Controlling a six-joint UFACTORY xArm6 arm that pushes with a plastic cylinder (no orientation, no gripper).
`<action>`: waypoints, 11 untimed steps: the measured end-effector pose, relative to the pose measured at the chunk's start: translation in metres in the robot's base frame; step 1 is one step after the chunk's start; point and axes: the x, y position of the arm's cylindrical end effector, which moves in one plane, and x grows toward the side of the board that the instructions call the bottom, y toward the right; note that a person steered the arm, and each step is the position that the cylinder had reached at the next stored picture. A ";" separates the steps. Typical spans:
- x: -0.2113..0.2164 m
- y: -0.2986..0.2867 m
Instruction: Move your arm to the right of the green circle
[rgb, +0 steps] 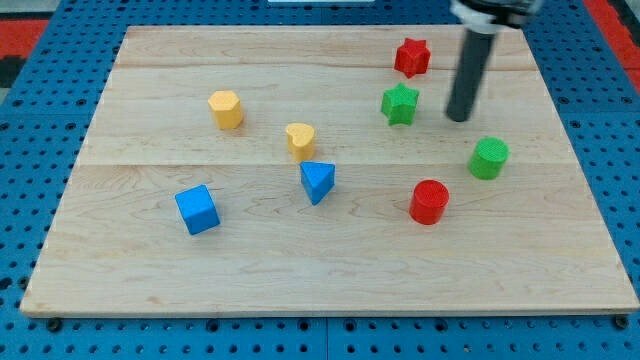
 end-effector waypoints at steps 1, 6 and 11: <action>0.000 0.042; 0.027 0.146; 0.067 -0.020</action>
